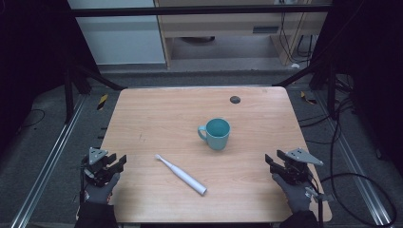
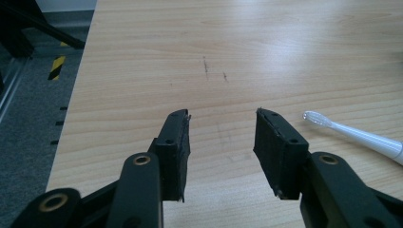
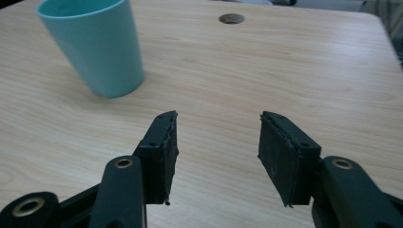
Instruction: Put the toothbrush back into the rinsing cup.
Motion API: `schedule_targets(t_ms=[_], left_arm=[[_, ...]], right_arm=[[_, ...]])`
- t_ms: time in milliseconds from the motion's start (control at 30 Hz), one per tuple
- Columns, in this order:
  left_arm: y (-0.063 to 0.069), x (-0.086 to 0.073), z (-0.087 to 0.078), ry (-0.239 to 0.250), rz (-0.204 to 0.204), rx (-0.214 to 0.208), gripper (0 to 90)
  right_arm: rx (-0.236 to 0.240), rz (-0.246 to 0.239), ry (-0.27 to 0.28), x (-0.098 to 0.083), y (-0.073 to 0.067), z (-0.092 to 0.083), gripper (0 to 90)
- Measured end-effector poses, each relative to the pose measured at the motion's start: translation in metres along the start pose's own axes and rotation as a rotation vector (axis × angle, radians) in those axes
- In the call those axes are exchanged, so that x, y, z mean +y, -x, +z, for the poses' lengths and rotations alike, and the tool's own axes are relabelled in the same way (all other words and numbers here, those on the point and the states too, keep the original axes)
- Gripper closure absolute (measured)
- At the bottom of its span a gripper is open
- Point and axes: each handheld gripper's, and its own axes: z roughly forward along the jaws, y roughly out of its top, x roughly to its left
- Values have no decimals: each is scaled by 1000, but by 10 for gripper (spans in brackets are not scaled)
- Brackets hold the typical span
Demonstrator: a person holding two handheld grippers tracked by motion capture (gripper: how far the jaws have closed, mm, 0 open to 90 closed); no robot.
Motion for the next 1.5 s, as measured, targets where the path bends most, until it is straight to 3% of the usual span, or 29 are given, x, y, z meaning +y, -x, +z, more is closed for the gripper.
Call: schedule_targets(t_ms=[200, 467, 767, 933, 1167, 1233, 1500], left_arm=[[2, -4, -1, -4, -1, 2, 554], [2, -7, 3, -21, 9, -8, 588], [0, -8, 6, -32, 2, -4, 617], [1, -8, 6, -33, 5, 0, 632], [2, -8, 8, -35, 12, 12, 641], [2, -8, 8, -34, 12, 12, 636], [3, -8, 8, -34, 18, 14, 624]], right_arm=[[45, -19, -12, 1, -10, 0, 504], [118, -67, -33, 7, -32, 1, 650], [264, -125, -93, 15, -73, 16, 815], [313, -163, -117, 18, -92, 26, 890], [380, -206, -163, 19, -119, 41, 900], [411, -225, -184, 18, -134, 50, 900], [452, -263, -240, 12, -161, 69, 900]])
